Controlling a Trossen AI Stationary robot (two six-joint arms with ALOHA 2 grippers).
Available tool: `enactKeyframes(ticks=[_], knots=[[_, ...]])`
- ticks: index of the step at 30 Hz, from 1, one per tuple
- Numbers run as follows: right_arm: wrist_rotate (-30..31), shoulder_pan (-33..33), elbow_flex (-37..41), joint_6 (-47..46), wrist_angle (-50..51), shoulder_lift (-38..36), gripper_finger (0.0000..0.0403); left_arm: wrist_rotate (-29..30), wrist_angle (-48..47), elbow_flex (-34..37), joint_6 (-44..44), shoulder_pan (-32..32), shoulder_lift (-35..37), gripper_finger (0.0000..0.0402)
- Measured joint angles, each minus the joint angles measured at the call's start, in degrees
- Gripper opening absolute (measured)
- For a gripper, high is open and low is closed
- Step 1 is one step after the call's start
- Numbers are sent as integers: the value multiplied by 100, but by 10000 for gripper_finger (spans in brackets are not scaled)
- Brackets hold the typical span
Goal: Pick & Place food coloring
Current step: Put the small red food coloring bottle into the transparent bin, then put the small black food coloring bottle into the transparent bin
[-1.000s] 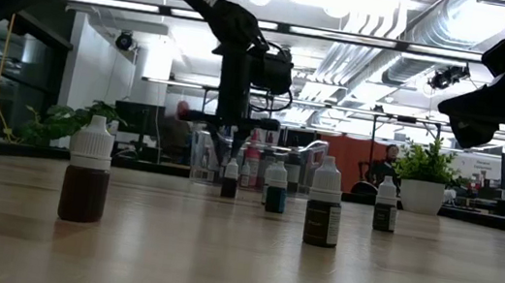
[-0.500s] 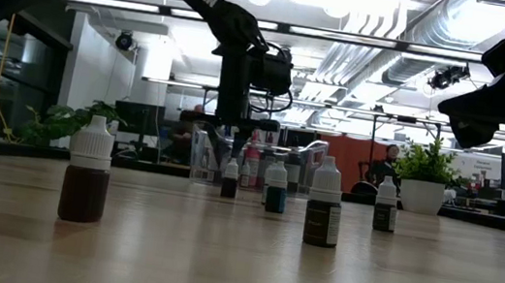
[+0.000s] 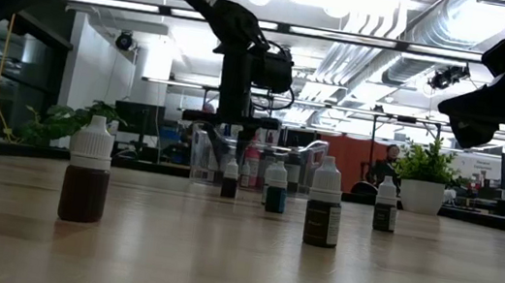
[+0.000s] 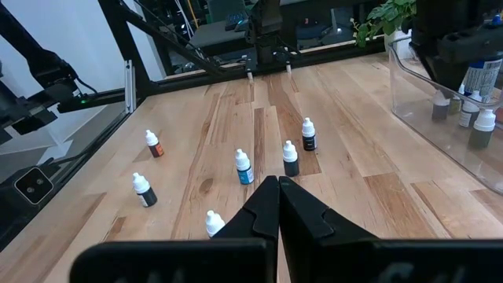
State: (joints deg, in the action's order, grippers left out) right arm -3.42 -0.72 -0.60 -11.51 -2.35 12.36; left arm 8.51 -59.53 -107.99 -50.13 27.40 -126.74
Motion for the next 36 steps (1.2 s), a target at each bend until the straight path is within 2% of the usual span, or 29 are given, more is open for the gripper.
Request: enactKeyframes(ticks=[9,15,22,31,36], knots=[[0,1,1,0,0,0,0,19,-65,-465,244,-33,42,152],[-2,0,2,0,-2,0,0,372,-324,-1056,712,-126,271,152],[0,0,0,0,11,3,0,991,-1022,-1486,1258,-240,804,152],[0,1,0,0,1,4,0,1008,-1857,-1598,1691,-526,1509,152],[0,1,0,0,5,4,0,1027,-2601,-1595,1695,-950,1822,152]])
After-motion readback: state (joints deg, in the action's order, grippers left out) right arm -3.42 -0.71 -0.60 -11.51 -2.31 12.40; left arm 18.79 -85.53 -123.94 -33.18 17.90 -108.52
